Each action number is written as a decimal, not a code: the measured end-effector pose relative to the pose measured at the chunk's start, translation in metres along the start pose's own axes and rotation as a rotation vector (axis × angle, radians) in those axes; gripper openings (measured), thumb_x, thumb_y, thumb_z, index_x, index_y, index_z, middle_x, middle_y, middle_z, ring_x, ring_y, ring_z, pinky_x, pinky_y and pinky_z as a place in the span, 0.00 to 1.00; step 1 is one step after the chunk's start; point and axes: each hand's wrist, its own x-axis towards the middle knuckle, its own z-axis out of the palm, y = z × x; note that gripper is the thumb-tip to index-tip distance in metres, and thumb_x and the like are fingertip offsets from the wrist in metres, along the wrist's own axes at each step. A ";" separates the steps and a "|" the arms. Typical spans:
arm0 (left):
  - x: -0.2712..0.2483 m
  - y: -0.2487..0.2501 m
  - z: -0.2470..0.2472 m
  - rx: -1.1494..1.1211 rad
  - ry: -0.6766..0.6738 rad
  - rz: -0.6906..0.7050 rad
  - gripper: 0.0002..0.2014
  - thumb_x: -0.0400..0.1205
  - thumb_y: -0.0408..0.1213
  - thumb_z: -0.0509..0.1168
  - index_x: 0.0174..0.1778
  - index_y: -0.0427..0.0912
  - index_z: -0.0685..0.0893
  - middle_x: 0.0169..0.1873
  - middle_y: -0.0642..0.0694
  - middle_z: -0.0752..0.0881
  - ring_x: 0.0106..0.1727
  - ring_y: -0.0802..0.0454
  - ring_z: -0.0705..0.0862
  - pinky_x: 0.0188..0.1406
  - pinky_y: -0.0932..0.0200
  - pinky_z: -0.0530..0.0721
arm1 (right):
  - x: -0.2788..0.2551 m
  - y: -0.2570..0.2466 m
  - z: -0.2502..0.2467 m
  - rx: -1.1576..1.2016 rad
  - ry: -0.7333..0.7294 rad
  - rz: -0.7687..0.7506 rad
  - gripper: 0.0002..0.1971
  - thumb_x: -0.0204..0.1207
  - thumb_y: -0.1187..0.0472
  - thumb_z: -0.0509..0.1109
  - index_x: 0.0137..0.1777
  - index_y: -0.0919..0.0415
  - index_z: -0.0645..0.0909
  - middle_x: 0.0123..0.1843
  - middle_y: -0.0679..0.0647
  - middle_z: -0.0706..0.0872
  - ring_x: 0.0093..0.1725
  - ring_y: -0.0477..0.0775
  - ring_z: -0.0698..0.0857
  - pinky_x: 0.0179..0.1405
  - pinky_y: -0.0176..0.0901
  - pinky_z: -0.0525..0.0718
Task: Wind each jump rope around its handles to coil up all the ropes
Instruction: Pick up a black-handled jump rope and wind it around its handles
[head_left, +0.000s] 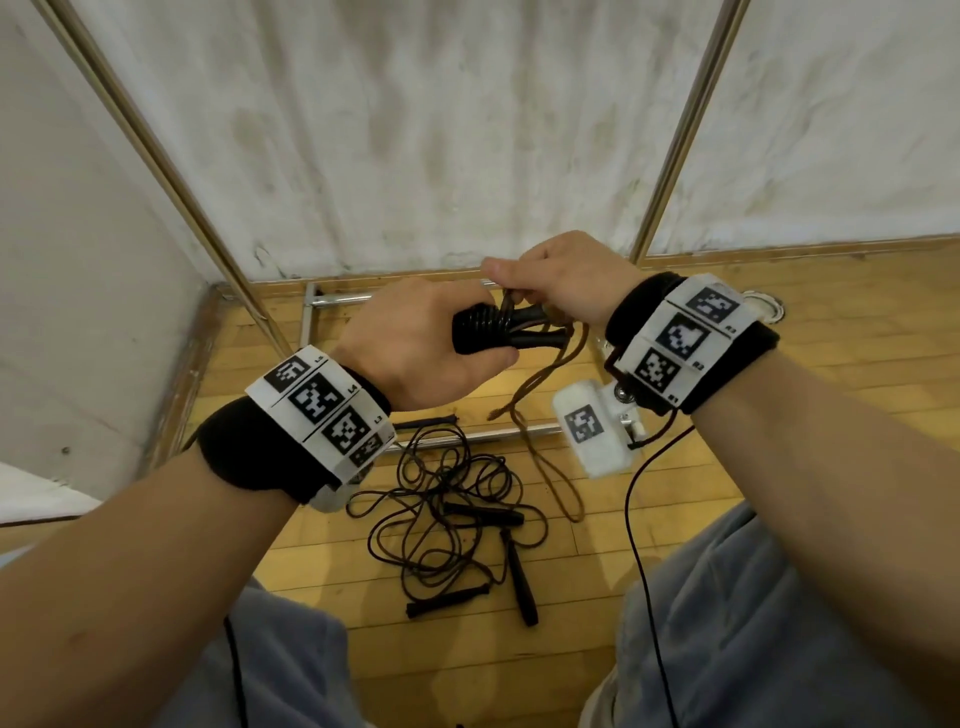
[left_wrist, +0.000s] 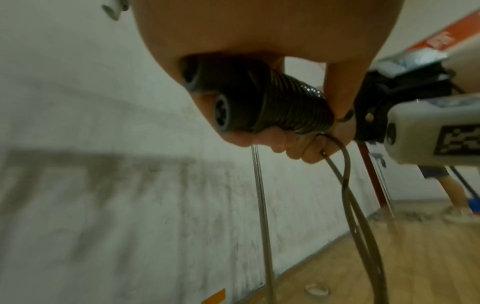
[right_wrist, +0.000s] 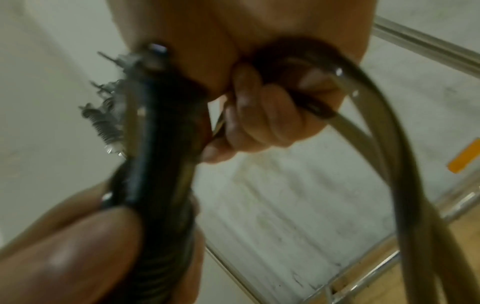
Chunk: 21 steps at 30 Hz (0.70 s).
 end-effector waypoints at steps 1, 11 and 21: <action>-0.001 0.002 -0.002 -0.070 0.015 -0.032 0.18 0.71 0.59 0.69 0.49 0.51 0.86 0.33 0.56 0.85 0.36 0.54 0.84 0.31 0.62 0.77 | 0.000 0.001 -0.001 0.053 -0.044 0.008 0.21 0.74 0.43 0.69 0.26 0.56 0.80 0.26 0.52 0.76 0.26 0.48 0.74 0.30 0.38 0.73; 0.006 -0.001 -0.019 -0.413 0.232 -0.204 0.17 0.74 0.53 0.66 0.56 0.53 0.78 0.37 0.50 0.86 0.36 0.49 0.86 0.41 0.41 0.86 | -0.002 0.003 0.049 0.020 0.205 -0.236 0.10 0.84 0.63 0.56 0.48 0.54 0.79 0.40 0.50 0.85 0.40 0.49 0.83 0.40 0.46 0.80; 0.011 -0.005 -0.020 -0.437 0.235 -0.260 0.15 0.74 0.53 0.65 0.55 0.54 0.79 0.39 0.55 0.86 0.31 0.60 0.84 0.36 0.56 0.85 | -0.011 -0.006 0.064 0.126 0.032 -0.106 0.11 0.83 0.62 0.58 0.53 0.63 0.82 0.47 0.56 0.87 0.53 0.57 0.84 0.64 0.59 0.77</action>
